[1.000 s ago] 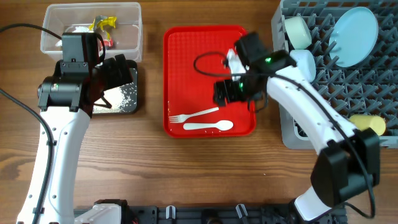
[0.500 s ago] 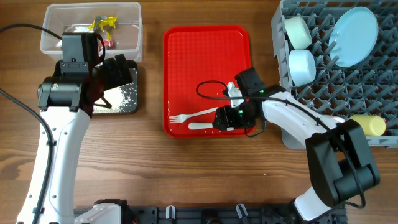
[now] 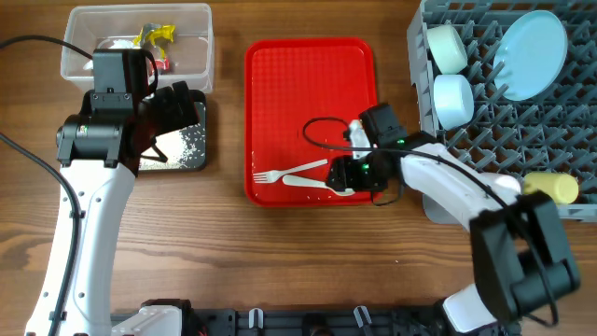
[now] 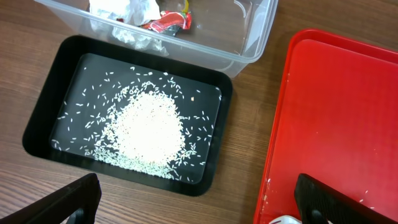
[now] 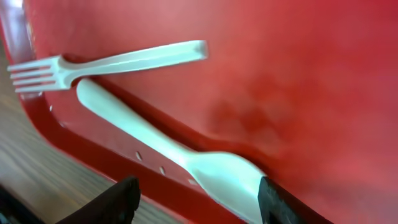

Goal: Sort waste into correct bins and load items into the dishwasher rack
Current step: 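Reach the right gripper to the white spoon on the tray and grasp it, then carry the spoon right and drop it into the dish rack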

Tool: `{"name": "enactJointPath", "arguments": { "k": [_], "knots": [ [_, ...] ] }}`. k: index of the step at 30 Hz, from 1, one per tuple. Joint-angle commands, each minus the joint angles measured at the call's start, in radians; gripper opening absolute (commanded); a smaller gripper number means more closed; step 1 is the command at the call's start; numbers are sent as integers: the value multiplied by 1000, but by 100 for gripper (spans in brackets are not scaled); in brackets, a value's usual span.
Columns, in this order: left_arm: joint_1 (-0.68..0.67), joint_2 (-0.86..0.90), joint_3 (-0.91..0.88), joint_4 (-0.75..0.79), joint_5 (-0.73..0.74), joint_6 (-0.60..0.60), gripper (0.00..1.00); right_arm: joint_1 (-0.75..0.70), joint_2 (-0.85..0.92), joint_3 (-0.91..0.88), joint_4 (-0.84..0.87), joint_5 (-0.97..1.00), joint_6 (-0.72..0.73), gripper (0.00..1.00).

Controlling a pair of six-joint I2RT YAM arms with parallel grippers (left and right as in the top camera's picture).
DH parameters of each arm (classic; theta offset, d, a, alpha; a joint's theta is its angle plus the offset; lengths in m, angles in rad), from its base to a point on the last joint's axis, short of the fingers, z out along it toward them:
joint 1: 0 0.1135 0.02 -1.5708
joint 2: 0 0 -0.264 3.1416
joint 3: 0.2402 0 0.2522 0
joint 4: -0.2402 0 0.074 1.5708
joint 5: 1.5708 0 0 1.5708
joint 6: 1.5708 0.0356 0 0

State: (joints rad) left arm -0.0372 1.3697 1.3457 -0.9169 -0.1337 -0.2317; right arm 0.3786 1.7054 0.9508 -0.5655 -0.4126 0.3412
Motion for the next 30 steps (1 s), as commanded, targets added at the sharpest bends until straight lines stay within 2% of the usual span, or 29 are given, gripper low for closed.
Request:
{"name": "enactJointPath", "arguments": {
  "k": [1, 6, 12, 18, 20, 28, 30],
  "knots": [
    [5, 1, 3, 3, -2, -12, 100, -16, -75, 24, -45, 100, 81, 64],
    [5, 1, 3, 3, -2, -12, 100, -15, -66, -21, -46, 118, 111, 64],
    [5, 1, 3, 3, -2, -12, 100, -15, -45, -99, 29, 136, 142, 62],
    [5, 1, 3, 3, -2, -12, 100, -15, -42, -163, 146, 75, 156, 50],
    [5, 1, 3, 3, -2, -12, 100, -15, -42, -165, 152, 75, 155, 48],
    [5, 1, 3, 3, -2, -12, 100, -15, -42, -165, 159, 53, 156, 24],
    [5, 1, 3, 3, -2, -12, 100, -15, -42, -165, 159, 53, 156, 22]
  ]
}}
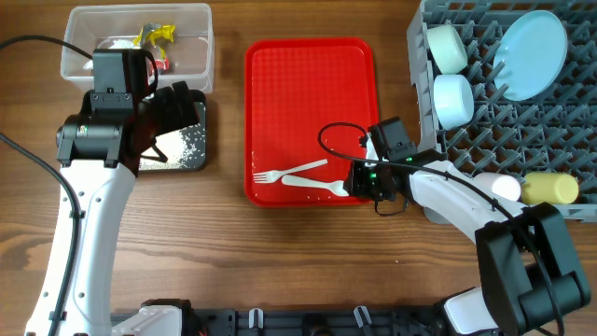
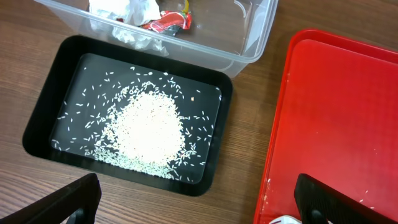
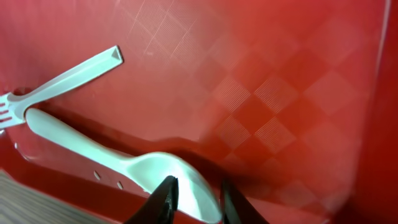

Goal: Sort waste into correct bins and load items into the dishwasher rack
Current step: 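Carry the spoon right and drop it into the dish rack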

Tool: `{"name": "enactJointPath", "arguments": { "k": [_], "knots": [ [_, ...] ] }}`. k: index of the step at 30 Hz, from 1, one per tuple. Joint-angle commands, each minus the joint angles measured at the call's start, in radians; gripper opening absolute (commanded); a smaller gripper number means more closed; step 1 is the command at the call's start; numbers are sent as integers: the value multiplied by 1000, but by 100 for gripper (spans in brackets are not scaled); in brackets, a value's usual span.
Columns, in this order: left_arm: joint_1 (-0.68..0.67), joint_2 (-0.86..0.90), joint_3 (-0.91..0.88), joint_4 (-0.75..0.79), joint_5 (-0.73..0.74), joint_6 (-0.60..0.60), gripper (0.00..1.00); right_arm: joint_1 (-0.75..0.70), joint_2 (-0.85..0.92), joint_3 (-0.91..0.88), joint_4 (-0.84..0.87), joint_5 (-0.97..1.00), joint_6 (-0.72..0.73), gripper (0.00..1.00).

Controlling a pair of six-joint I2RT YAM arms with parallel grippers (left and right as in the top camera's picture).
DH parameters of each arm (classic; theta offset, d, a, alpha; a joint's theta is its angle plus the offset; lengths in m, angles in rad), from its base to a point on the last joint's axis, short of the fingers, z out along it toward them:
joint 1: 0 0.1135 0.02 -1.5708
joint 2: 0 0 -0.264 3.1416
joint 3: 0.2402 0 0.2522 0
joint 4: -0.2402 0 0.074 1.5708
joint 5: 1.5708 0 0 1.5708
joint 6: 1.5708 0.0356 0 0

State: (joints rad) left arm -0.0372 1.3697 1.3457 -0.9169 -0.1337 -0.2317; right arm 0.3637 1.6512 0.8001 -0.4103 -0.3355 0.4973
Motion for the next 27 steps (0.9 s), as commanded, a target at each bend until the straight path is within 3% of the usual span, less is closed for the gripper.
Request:
{"name": "enactJointPath", "arguments": {
  "k": [1, 5, 13, 20, 27],
  "knots": [
    [5, 1, 3, 2, -2, -12, 100, 0, 13, -14, 4, -24, -1, 20],
    [5, 1, 3, 3, -2, -12, 100, 0, 12, -14, 24, -24, -6, 4],
    [5, 1, 3, 2, -2, -12, 100, -28, -15, 63, 18, -24, -53, 4],
    [5, 1, 3, 3, -2, -12, 100, -166, -173, 237, -131, 14, -136, 4],
    [5, 1, 3, 2, -2, -12, 100, -264, -348, 268, -212, 105, -175, 4]
  ]
}}
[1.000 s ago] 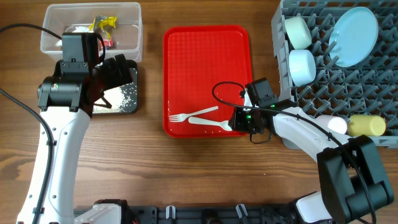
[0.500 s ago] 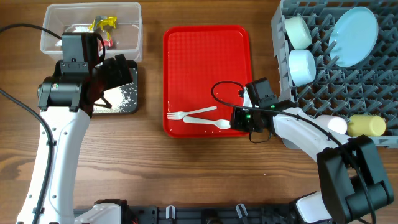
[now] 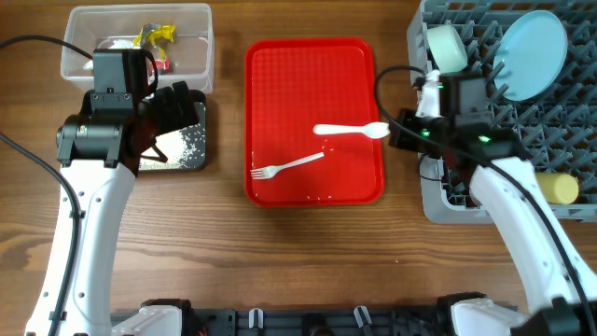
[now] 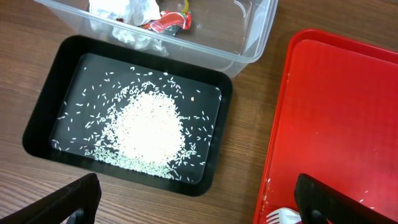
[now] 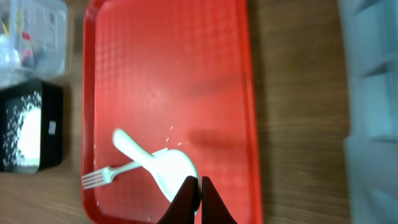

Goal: Sort waste into correct bins and load items into the dishwasher rack
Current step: 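Carry the spoon right and drop it into the dish rack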

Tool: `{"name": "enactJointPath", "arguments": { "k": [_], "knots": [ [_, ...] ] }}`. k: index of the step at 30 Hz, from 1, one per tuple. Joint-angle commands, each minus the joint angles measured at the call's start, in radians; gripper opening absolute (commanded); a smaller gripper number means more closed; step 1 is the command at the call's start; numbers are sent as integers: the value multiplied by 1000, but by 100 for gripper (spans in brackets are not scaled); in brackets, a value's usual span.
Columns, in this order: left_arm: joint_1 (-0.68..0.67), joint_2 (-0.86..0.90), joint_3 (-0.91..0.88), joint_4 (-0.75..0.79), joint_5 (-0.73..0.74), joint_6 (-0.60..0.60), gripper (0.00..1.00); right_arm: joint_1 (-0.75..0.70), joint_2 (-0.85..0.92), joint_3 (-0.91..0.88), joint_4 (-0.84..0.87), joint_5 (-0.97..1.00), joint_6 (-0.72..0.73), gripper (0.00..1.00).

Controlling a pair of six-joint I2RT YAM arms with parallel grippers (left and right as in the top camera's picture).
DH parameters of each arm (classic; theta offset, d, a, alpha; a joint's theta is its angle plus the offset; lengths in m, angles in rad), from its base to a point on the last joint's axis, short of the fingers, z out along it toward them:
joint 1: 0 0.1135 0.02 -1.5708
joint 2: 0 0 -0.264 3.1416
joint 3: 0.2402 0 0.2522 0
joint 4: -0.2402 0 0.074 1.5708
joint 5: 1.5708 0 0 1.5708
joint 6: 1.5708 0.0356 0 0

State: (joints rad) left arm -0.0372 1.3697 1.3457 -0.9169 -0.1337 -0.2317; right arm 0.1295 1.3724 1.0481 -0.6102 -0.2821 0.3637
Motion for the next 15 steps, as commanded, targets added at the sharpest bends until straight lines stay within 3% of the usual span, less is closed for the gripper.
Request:
{"name": "enactJointPath", "arguments": {
  "k": [1, 6, 15],
  "knots": [
    [5, 1, 3, 3, -2, -12, 100, -38, -87, 20, -17, 60, -47, 4],
    [5, 1, 3, 3, -2, -12, 100, -145, -206, 38, -82, 226, -49, 4],
    [5, 1, 3, 3, -2, -12, 100, -412, -399, 100, -383, 375, -47, 4]
  ]
}}
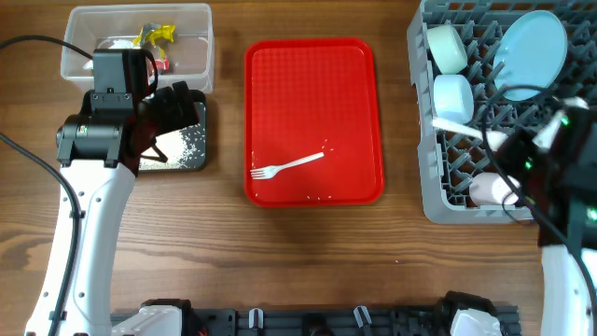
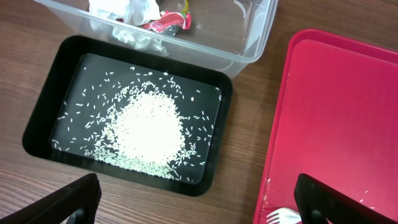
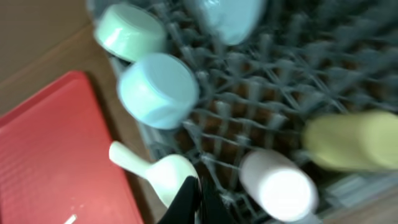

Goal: Sort waste into correct bins and load items into the dishwasher rack
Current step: 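Carry the spoon right and drop it into the dish rack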

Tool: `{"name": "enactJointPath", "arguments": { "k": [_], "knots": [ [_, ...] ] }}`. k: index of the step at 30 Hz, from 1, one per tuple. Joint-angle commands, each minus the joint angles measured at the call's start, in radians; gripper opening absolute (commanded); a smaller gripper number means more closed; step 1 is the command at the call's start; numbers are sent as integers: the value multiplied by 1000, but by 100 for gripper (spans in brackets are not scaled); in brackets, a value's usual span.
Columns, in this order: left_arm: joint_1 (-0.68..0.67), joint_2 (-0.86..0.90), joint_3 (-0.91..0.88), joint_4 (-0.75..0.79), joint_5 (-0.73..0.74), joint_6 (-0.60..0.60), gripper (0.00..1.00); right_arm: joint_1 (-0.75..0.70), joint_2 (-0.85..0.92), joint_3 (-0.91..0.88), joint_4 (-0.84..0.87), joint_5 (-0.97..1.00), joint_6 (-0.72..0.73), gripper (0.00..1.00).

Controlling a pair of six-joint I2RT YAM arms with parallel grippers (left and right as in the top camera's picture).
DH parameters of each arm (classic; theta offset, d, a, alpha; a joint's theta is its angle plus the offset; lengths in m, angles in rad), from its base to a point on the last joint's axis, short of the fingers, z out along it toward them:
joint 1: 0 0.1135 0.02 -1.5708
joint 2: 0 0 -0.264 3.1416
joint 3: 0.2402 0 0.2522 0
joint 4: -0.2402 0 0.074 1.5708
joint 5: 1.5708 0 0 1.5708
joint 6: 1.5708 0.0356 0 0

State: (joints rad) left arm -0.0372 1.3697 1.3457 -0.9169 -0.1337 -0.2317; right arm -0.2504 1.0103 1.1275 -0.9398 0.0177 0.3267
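A white plastic spoon (image 3: 163, 171) hangs over the left part of the grey dishwasher rack (image 1: 435, 203), with my right gripper (image 3: 196, 188) shut on its bowl. From overhead the spoon (image 1: 459, 126) points left from the right gripper (image 1: 504, 142). A white fork (image 1: 287, 167) lies alone on the red tray (image 1: 312, 84); its tines (image 2: 280, 216) show in the left wrist view. My left gripper (image 2: 199, 211) hovers open over the table between the black rice tray (image 2: 225, 112) and the red tray.
The rack holds a green bowl (image 1: 446, 47), a white bowl (image 1: 453, 98), a blue plate (image 1: 532, 54), a yellow cup (image 1: 552, 189) and a white cup (image 1: 490, 191). A clear bin (image 1: 70, 56) with wrappers stands behind the rice tray.
My right gripper has moved right with the spoon, from above the red tray's right edge to over the rack's left part. The left arm and the fork are unchanged.
My right gripper stood open around the spoon's bowl at the tray's front edge, beside the fork. Then its jaws had closed in on the bowl. Later it held the spoon lifted over the tray's right side, and now over the rack.
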Motion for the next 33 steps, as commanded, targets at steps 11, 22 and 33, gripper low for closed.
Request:
{"name": "enactJointPath", "arguments": {
  "k": [11, 22, 33],
  "knots": [
    [5, 1, 3, 3, -2, -12, 100, -34, 119, -13, -54, 174, 70, 4],
    [5, 1, 3, 3, -2, -12, 100, -34, 146, -12, -21, -146, -95, 18],
    [5, 1, 3, 3, -2, -12, 100, 116, 75, -12, 18, -444, -246, 50]
  ]
}}
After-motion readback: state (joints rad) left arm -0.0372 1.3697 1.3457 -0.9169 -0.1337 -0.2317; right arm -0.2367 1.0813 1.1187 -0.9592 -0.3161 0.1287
